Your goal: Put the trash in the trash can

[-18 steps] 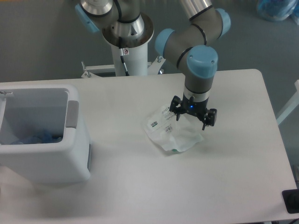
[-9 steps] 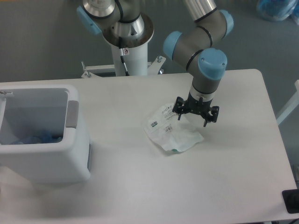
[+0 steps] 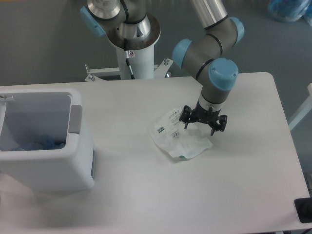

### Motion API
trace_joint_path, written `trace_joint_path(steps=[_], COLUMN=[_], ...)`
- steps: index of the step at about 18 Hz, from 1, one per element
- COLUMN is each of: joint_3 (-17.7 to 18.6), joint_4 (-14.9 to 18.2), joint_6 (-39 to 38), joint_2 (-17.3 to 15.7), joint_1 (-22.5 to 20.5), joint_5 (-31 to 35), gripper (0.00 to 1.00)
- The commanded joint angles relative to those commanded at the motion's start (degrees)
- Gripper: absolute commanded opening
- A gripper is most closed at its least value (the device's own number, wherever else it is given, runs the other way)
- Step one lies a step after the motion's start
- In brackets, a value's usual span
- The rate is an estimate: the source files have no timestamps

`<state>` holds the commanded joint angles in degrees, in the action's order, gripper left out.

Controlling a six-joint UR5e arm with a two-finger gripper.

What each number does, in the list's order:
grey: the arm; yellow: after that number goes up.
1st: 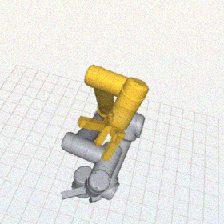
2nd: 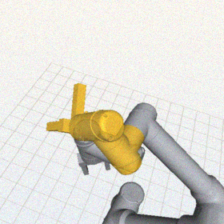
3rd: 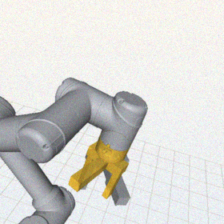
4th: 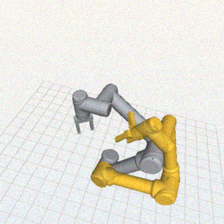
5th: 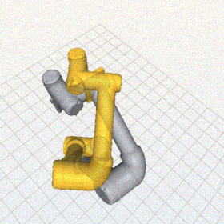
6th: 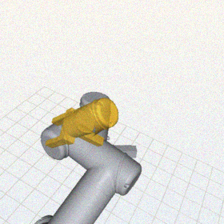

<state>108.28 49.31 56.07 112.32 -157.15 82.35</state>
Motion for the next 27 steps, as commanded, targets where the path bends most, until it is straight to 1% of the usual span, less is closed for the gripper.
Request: trace_joint_path(steps=[3,11,17,24,25,27], joint_3=[0.35,1.05,2.55,2.99,2.9,2.99], joint_4=[0.0,0.09,0.09,0.18,0.18,0.26], joint_6=[0.87,3.42,5.62,6.06,6.06,6.06], joint_2=[0.53,0.44,0.36,0.09,0.01,0.01], joint_1=[0.18,0.62,0.7,0.44,0.44,0.44], joint_5=[0.0,-0.35,-0.35,-0.44,-0.53,-0.53], gripper=[1.0,1.0,0.92,0.58,0.52,0.45])
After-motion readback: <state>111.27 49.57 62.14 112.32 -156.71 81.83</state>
